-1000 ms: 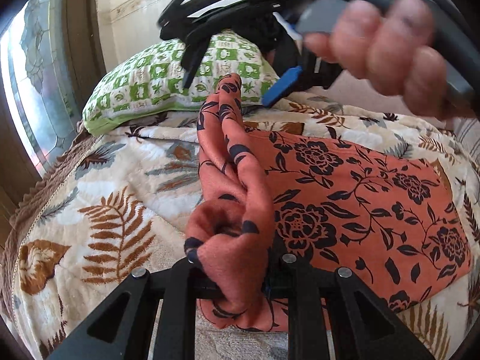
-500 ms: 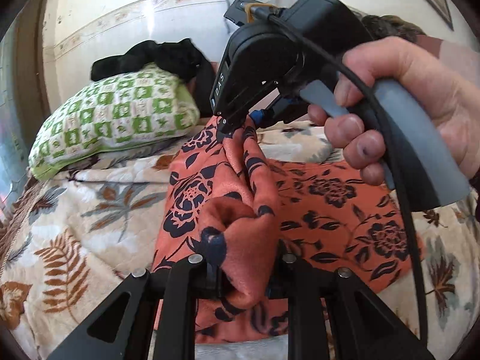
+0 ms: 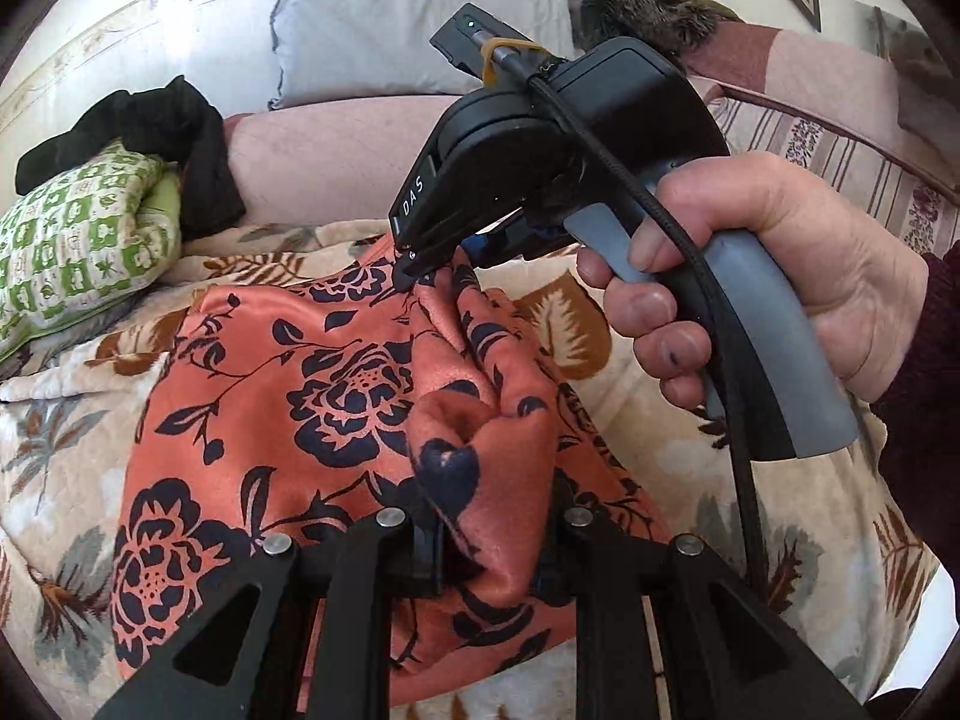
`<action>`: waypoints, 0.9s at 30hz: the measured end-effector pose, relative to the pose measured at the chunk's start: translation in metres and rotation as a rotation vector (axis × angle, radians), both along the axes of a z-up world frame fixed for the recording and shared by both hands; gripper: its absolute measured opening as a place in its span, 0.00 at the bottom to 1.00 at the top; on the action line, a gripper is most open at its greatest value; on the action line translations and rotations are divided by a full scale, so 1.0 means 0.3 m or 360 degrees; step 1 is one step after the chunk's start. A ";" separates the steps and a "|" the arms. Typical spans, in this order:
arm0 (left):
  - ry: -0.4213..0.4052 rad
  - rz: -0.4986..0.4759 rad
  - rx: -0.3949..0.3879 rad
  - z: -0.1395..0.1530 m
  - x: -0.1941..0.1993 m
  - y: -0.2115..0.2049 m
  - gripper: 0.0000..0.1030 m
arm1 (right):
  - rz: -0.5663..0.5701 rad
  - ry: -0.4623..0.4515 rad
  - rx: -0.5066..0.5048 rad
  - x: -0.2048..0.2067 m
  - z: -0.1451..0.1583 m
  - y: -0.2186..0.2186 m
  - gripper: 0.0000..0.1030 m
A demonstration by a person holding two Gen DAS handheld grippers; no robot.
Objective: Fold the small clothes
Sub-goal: 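Fold the lifted edge over with the left gripper while the right gripper pinches the fabric, then release the coral top with both grippers and pull them back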
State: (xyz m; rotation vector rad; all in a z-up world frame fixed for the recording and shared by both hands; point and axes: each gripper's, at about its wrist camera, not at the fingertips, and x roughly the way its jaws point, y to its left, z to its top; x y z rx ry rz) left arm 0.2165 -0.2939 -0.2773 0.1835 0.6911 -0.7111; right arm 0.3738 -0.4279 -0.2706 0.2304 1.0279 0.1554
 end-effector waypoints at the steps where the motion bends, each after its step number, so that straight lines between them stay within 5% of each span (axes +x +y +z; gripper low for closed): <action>1: 0.0014 -0.0019 0.0000 -0.005 -0.008 -0.021 0.19 | -0.0017 0.0002 0.0003 -0.014 -0.013 -0.027 0.14; 7: 0.0161 -0.0171 -0.0016 -0.008 -0.007 -0.044 0.30 | -0.0135 -0.0005 -0.0017 -0.097 -0.083 -0.138 0.14; 11: 0.0094 -0.0283 -0.0088 0.084 0.001 0.054 0.54 | -0.0208 -0.0013 -0.0005 -0.112 -0.145 -0.168 0.18; 14: -0.0068 -0.0256 -0.0110 0.153 0.024 0.168 0.62 | -0.0332 0.0026 0.0073 -0.119 -0.157 -0.208 0.49; 15: -0.0114 -0.0196 -0.0103 0.169 0.036 0.212 0.65 | -0.0407 0.0057 0.0064 -0.131 -0.148 -0.224 0.68; 18: -0.0166 0.0066 -0.0027 0.171 0.088 0.323 0.66 | -0.0539 -0.0050 0.0053 -0.209 -0.073 -0.260 0.67; 21: -0.0058 0.0308 0.0026 0.125 0.175 0.365 0.65 | -0.0508 -0.0179 0.0085 -0.299 0.019 -0.231 0.62; 24: 0.0106 0.0383 0.0137 0.048 0.223 0.360 0.65 | -0.0367 -0.0231 0.0101 -0.355 0.081 -0.119 0.37; 27: 0.0121 0.0356 0.0350 -0.026 0.192 0.352 0.65 | -0.0253 -0.0184 0.0086 -0.387 0.080 0.008 0.37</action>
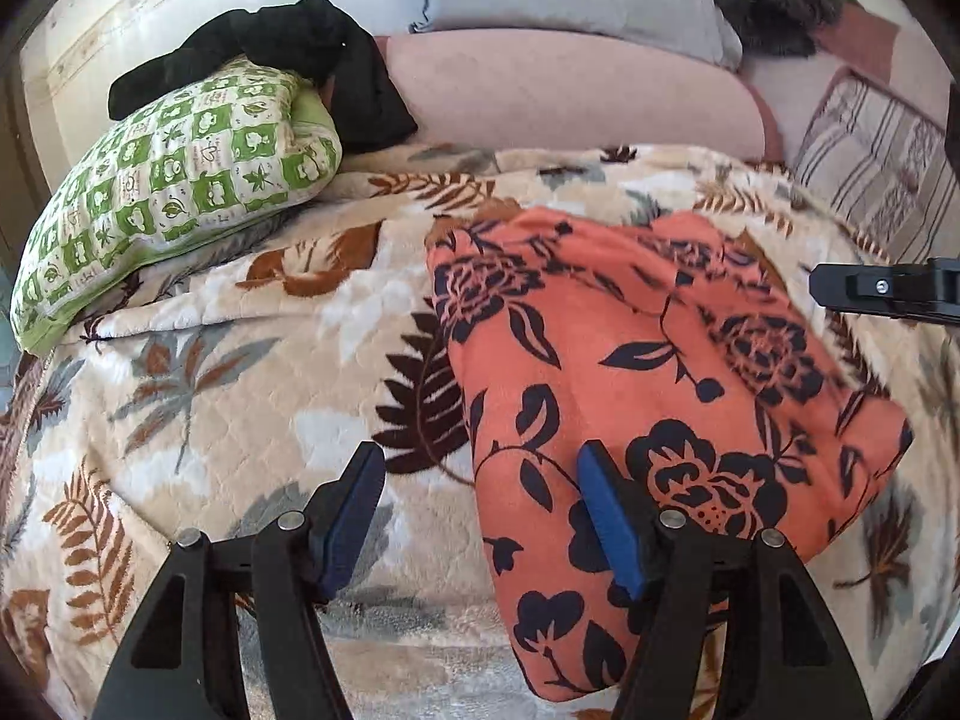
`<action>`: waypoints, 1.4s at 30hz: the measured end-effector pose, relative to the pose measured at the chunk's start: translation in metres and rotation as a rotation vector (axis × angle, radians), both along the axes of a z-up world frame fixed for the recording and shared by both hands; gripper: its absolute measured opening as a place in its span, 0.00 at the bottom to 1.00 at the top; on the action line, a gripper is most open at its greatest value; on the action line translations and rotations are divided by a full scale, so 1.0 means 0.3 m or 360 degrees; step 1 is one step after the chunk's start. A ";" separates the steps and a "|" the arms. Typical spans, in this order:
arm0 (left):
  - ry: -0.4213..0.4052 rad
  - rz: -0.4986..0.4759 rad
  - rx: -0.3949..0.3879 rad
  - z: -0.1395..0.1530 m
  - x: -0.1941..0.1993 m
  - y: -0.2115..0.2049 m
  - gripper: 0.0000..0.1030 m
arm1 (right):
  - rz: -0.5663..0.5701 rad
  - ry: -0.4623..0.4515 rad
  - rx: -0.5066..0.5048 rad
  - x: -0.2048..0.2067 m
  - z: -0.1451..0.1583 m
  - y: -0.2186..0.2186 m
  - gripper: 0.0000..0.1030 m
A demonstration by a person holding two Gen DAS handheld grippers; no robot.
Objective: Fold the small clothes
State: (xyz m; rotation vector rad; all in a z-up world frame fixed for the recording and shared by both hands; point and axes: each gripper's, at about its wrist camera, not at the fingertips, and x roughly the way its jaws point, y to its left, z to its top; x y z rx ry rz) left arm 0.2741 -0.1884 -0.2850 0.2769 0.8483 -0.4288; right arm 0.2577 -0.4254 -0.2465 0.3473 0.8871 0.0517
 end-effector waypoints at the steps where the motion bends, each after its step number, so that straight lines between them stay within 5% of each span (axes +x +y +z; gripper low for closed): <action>1: -0.0019 -0.0007 0.0049 -0.013 -0.018 -0.002 0.65 | 0.0019 0.0039 0.0011 -0.008 -0.018 0.034 0.37; 6: -0.0089 -0.0098 0.0160 -0.049 -0.073 -0.005 0.65 | -0.0042 0.0288 -0.0085 -0.109 -0.198 0.107 0.34; 8: -0.0123 -0.0104 0.0155 -0.049 -0.088 -0.001 0.65 | -0.0052 0.0202 -0.0070 -0.161 -0.199 0.101 0.33; 11: -0.0073 -0.0080 0.0103 -0.045 -0.070 0.015 0.65 | -0.0060 0.0268 -0.0082 -0.149 -0.161 0.103 0.32; 17: -0.0012 -0.0066 0.0067 -0.051 -0.044 0.015 0.66 | -0.0101 0.0220 -0.0169 0.022 -0.057 0.087 0.32; 23: 0.0019 -0.0077 0.0029 -0.054 -0.028 0.015 0.66 | -0.0296 0.0448 -0.0268 0.290 -0.203 -0.003 0.32; 29: 0.0028 -0.0079 0.0021 -0.056 -0.022 0.017 0.66 | -0.0380 0.0408 -0.0279 0.386 -0.198 -0.027 0.32; 36: 0.0056 -0.0043 0.0001 -0.062 -0.006 0.023 0.73 | -0.0103 0.0162 -0.0023 0.401 -0.086 0.101 0.36; 42: 0.0061 -0.0028 -0.0007 -0.068 0.006 0.027 0.78 | 0.0063 0.0308 -0.0073 0.528 -0.194 0.257 0.36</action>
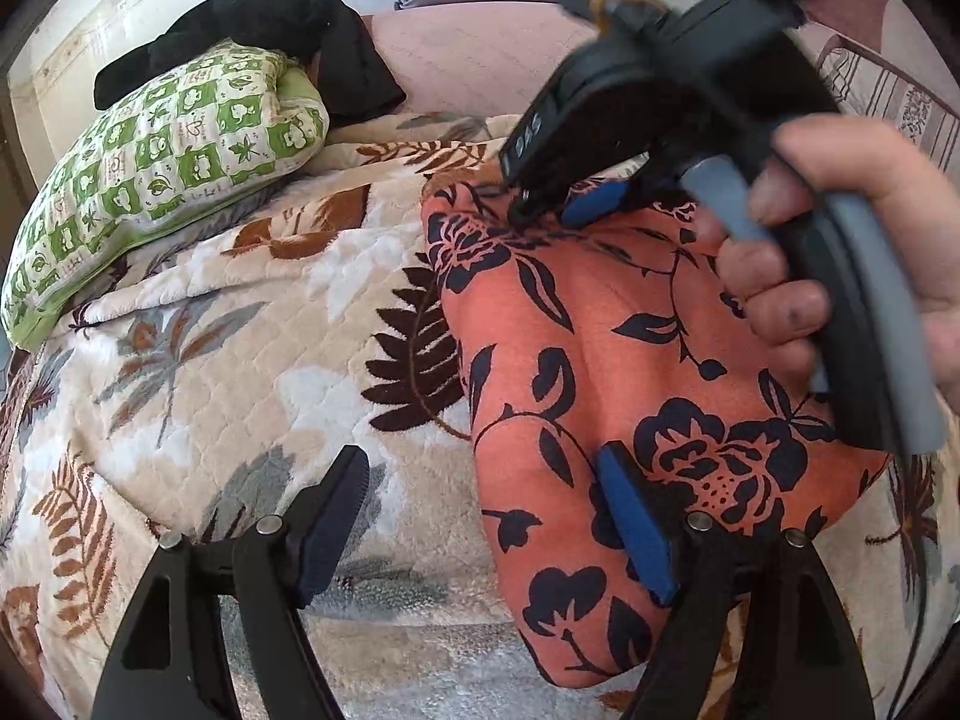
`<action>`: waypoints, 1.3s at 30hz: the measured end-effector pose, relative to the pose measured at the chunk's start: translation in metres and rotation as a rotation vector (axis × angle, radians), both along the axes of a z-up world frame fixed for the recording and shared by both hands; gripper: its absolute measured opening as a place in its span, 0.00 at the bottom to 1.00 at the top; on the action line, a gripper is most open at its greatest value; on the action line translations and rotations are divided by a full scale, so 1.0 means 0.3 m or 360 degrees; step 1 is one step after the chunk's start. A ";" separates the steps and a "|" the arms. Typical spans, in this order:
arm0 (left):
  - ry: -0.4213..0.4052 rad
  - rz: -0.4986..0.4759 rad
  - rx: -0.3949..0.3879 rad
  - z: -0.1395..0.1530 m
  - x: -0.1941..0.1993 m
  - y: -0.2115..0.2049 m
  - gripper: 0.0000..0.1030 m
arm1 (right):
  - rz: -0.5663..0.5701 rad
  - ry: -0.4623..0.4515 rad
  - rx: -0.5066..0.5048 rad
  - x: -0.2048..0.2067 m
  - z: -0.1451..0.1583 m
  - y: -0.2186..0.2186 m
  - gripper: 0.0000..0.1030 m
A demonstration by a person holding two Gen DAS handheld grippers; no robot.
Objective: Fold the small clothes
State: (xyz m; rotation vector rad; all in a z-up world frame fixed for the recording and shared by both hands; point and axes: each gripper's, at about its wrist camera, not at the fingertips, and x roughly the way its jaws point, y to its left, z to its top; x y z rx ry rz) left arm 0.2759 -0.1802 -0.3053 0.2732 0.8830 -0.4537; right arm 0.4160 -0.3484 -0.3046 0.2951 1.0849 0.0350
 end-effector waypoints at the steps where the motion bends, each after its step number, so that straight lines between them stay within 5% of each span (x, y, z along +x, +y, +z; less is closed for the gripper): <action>1: 0.0003 0.0008 -0.0002 -0.002 0.004 0.000 0.78 | -0.0015 0.0060 -0.0025 0.028 -0.050 0.000 0.35; 10: 0.0015 0.0008 -0.0008 -0.004 0.008 0.000 0.78 | -0.0056 -0.0004 0.0047 0.020 -0.032 -0.043 0.35; 15: 0.0017 0.0023 -0.0010 -0.004 0.006 -0.001 0.78 | -0.0136 -0.0126 0.0196 -0.152 0.078 -0.097 0.35; 22: 0.0018 0.0035 -0.0013 -0.003 0.003 0.002 0.78 | -0.0175 -0.0148 0.0098 -0.434 0.164 -0.116 0.35; 27: 0.0016 0.0036 -0.0008 -0.005 -0.001 -0.001 0.80 | -0.0345 -0.0029 -0.0018 -0.603 0.072 -0.187 0.35; 30: 0.0026 0.0045 -0.0023 -0.007 0.007 0.007 0.82 | -0.0407 -0.0145 0.0139 -0.659 0.000 -0.247 0.36; 35: 0.0130 0.0055 -0.0162 0.015 0.044 0.048 0.83 | -0.0387 -0.0139 0.0218 -0.646 0.047 -0.280 0.35; 39: 0.0071 0.0152 -0.0232 0.045 0.071 0.091 0.83 | -0.0416 -0.0235 0.0283 -0.659 0.085 -0.308 0.36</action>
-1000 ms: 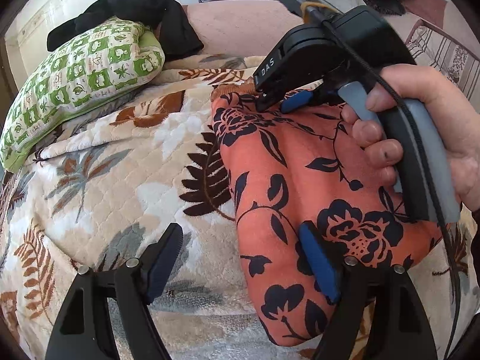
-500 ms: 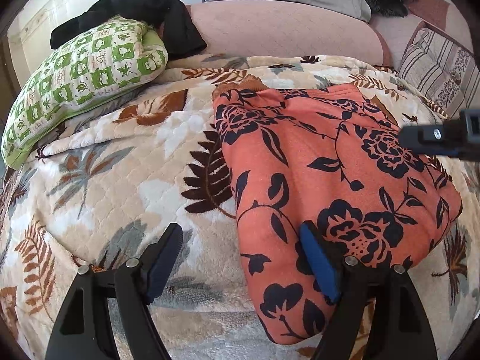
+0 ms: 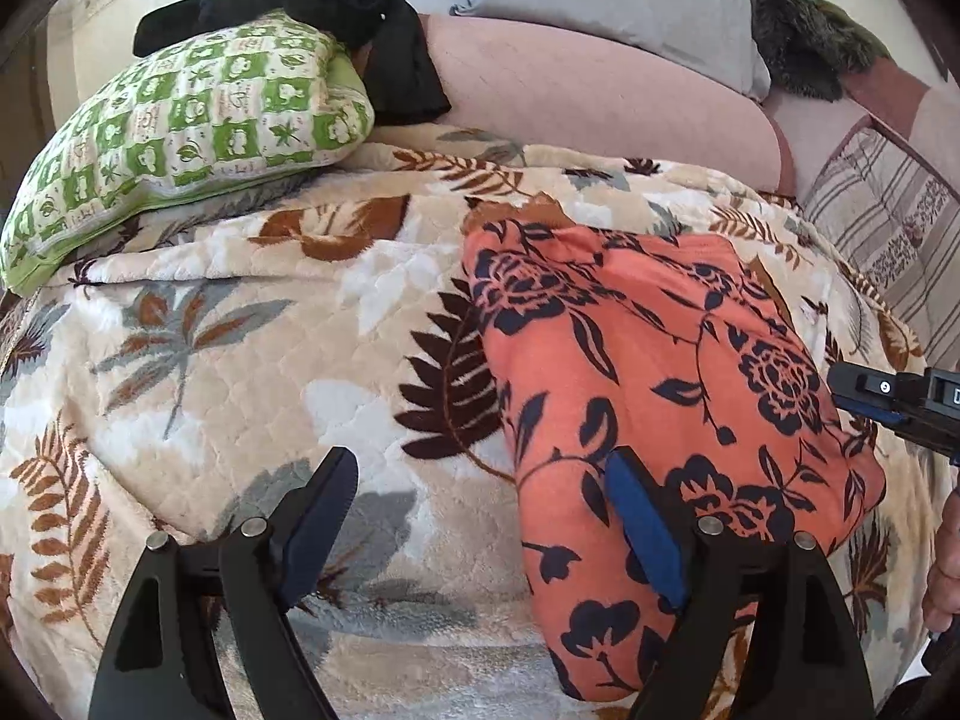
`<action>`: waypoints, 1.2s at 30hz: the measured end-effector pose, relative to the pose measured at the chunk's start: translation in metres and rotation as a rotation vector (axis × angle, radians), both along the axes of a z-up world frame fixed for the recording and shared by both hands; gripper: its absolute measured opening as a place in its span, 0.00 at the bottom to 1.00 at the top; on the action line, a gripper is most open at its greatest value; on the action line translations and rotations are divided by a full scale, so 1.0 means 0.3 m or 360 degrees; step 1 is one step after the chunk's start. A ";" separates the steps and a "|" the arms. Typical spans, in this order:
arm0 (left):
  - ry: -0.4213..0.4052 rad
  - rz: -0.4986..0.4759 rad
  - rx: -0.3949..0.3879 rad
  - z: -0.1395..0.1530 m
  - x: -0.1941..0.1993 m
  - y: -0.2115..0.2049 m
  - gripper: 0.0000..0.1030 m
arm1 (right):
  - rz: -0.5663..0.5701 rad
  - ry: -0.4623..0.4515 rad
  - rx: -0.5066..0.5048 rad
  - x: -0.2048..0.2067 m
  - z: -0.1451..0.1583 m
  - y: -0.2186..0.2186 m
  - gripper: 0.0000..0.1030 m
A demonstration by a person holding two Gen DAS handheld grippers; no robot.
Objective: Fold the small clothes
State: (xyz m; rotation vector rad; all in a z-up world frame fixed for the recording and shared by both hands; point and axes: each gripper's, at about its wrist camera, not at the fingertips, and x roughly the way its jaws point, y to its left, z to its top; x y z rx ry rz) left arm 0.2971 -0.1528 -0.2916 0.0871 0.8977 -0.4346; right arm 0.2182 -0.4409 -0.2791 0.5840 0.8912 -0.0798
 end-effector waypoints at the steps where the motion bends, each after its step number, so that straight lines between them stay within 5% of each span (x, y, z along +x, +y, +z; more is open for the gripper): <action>1: 0.0013 0.0020 -0.0004 -0.005 0.007 0.004 0.83 | 0.0018 -0.0033 -0.0002 0.000 0.013 0.004 0.36; 7: 0.0005 0.0004 0.0136 -0.066 -0.003 -0.050 0.89 | 0.0103 0.0129 0.0009 0.061 -0.099 0.031 0.39; 17: -0.0009 0.0011 0.0029 -0.036 0.010 -0.027 0.89 | 0.0071 -0.0131 0.0200 0.027 -0.047 -0.048 0.58; 19: -0.0055 0.0005 0.0047 -0.025 0.004 -0.032 0.89 | 0.0027 -0.0163 0.0199 0.020 -0.037 -0.072 0.68; 36: -0.0042 -0.0064 -0.0016 -0.011 0.002 -0.037 0.89 | -0.0166 -0.0112 0.0506 -0.009 -0.129 -0.267 0.70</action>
